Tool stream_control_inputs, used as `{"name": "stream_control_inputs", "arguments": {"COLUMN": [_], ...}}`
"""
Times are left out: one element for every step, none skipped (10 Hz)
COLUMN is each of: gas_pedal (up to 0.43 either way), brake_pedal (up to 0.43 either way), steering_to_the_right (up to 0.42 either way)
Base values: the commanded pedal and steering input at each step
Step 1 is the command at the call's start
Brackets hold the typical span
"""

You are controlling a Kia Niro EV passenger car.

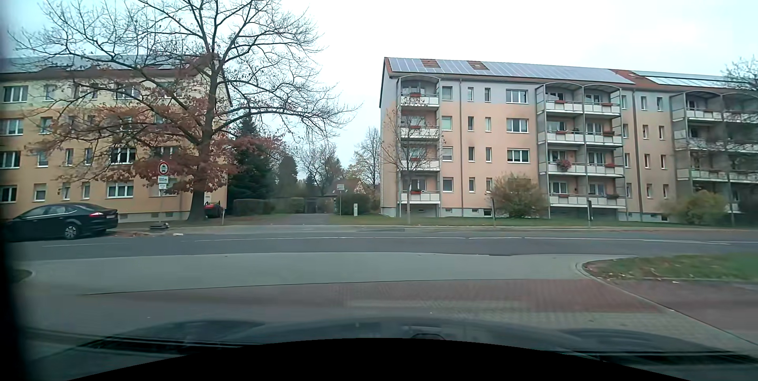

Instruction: Follow the waypoints while adhering to traffic rules and regulations

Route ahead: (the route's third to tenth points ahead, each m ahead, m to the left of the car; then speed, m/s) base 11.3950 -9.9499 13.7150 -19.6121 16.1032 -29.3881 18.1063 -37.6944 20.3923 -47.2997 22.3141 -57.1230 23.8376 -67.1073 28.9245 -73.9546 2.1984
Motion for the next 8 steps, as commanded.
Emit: {"name": "stream_control_inputs", "arguments": {"gas_pedal": [0.000, 0.000, 0.000, 0.000, 0.000, 0.000, 0.000, 0.000], "brake_pedal": [0.000, 0.000, 0.000, 0.000, 0.000, 0.000, 0.000, 0.000], "steering_to_the_right": [-0.017, -0.017, -0.017, -0.016, -0.014, -0.011, -0.011, -0.011]}}
